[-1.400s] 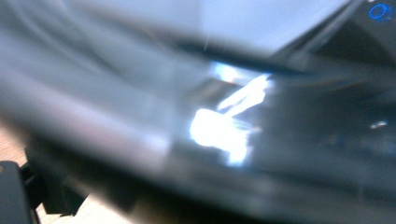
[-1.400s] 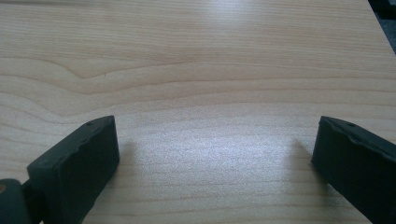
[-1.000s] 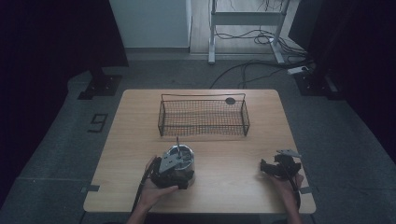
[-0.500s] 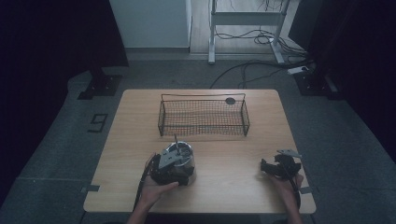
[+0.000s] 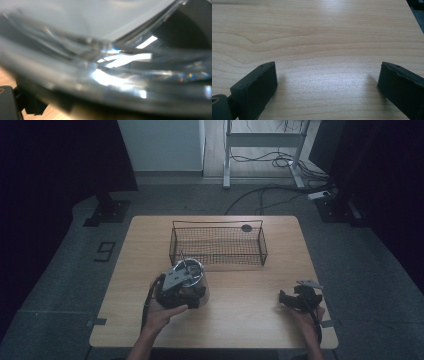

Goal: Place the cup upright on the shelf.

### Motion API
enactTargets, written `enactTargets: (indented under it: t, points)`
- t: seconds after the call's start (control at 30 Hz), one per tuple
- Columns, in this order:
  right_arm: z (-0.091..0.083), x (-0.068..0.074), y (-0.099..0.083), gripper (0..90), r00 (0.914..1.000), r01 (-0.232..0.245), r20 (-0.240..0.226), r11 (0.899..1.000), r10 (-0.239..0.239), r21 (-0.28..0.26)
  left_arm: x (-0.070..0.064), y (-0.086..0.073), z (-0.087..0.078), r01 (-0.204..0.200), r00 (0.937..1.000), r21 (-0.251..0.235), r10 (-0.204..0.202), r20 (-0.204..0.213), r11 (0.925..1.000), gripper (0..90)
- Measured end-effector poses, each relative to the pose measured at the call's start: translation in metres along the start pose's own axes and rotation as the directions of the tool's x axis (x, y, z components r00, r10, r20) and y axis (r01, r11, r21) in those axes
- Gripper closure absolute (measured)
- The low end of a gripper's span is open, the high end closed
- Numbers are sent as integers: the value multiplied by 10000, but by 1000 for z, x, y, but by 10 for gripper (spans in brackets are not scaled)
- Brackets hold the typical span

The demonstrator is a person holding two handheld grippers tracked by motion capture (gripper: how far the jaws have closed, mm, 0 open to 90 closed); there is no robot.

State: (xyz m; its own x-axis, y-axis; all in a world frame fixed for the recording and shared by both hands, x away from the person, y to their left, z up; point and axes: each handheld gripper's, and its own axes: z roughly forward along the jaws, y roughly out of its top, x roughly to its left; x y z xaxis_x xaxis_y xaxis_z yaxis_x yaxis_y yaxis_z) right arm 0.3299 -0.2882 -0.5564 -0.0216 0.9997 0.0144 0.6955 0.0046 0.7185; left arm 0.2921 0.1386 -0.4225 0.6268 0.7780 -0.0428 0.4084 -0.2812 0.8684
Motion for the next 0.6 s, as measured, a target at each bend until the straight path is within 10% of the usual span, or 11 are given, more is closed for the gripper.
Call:
enactTargets:
  t: [0.6]
  points:
    - [0,0,0,22,10000,13,22,10000,-13,-5,16,29,1,369,9992,-261,-365,181,9990,40]
